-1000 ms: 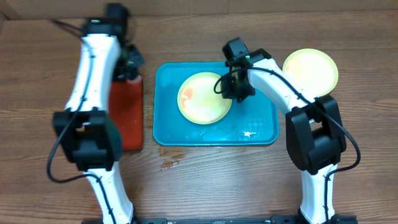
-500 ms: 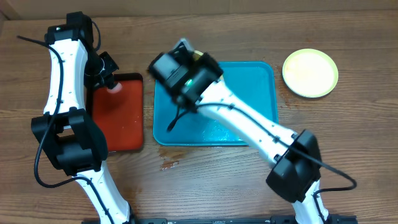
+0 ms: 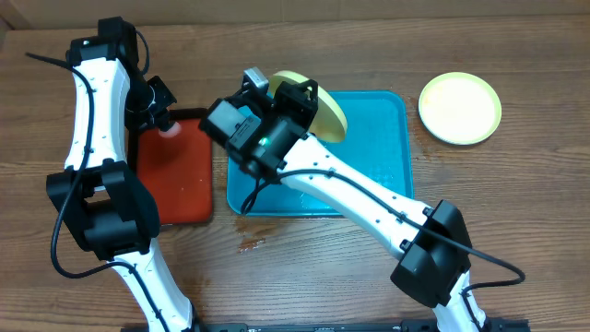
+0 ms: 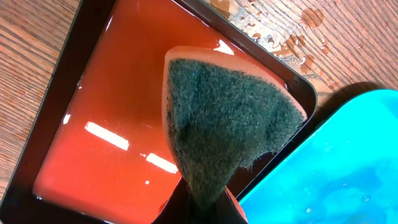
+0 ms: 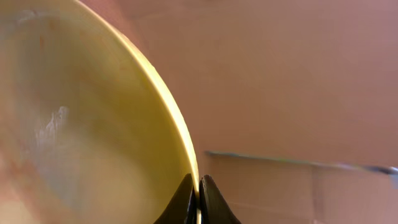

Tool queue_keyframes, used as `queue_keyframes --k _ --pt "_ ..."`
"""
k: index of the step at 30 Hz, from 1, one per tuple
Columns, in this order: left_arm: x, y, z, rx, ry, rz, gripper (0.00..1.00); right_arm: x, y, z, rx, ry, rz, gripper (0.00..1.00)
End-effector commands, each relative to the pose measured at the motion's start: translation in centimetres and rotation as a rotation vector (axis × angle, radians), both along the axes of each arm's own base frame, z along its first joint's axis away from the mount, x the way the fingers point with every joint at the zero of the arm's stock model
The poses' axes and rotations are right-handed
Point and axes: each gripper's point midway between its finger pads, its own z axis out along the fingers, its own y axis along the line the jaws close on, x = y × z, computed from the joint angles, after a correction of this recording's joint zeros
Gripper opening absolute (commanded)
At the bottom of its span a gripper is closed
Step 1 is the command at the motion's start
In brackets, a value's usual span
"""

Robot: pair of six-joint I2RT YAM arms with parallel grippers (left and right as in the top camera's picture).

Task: Clean dirty plates on tray and stack at the side

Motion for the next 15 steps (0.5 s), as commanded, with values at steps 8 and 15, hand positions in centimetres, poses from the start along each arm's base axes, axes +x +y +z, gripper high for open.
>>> queue_keyframes --k 8,15 --pt "-0.1 -0.3 0.1 -0.011 -0.003 -0.030 0.04 6.3 -9.9 -7.4 0.997 0.518 -0.217 0.04" --pt "0.1 -0.3 0.1 -0.011 -0.009 -0.029 0.04 6.8 -22.0 -8.6 1.480 0.622 -0.416 0.04"
